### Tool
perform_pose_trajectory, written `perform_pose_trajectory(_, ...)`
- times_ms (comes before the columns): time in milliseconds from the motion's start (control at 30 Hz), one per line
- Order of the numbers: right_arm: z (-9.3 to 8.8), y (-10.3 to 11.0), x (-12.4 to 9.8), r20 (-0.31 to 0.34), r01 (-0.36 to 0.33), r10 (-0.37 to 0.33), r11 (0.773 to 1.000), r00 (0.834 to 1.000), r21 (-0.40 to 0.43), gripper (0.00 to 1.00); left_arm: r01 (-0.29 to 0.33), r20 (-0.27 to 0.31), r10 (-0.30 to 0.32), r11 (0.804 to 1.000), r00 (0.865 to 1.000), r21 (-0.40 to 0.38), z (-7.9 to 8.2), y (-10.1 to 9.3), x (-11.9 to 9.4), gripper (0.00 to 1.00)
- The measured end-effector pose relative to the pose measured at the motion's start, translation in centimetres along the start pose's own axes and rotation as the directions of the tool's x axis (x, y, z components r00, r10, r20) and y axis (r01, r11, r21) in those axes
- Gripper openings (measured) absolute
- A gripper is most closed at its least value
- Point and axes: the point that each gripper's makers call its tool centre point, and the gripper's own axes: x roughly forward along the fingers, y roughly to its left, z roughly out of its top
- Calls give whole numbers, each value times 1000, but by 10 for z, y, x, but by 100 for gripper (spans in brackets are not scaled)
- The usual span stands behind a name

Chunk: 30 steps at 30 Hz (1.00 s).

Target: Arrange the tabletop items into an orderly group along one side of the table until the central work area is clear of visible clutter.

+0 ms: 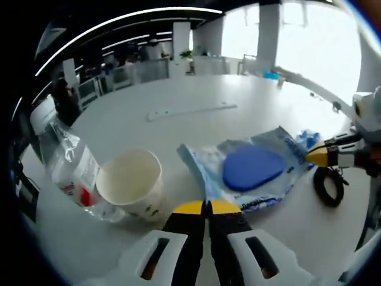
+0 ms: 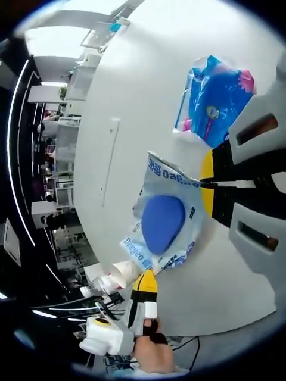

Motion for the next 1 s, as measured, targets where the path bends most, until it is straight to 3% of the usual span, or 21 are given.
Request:
perform_pose_trajectory(67, -7, -1, 3, -23, -7, 7, 999, 1000, 36, 0, 2, -9, -2, 1000, 1000, -6, -3, 0, 3, 0)
perform_pose_trajectory(433, -21, -4, 12, -62, -14, 18, 998, 998, 61, 0, 4, -70, -7, 999, 998, -47, -27, 0, 12, 0)
perform_pose_trajectory(1000, -30, -4, 15, -79, 12, -1, 989, 997, 145, 0, -16, -40, 11, 992, 999, -122, -34, 6, 16, 0)
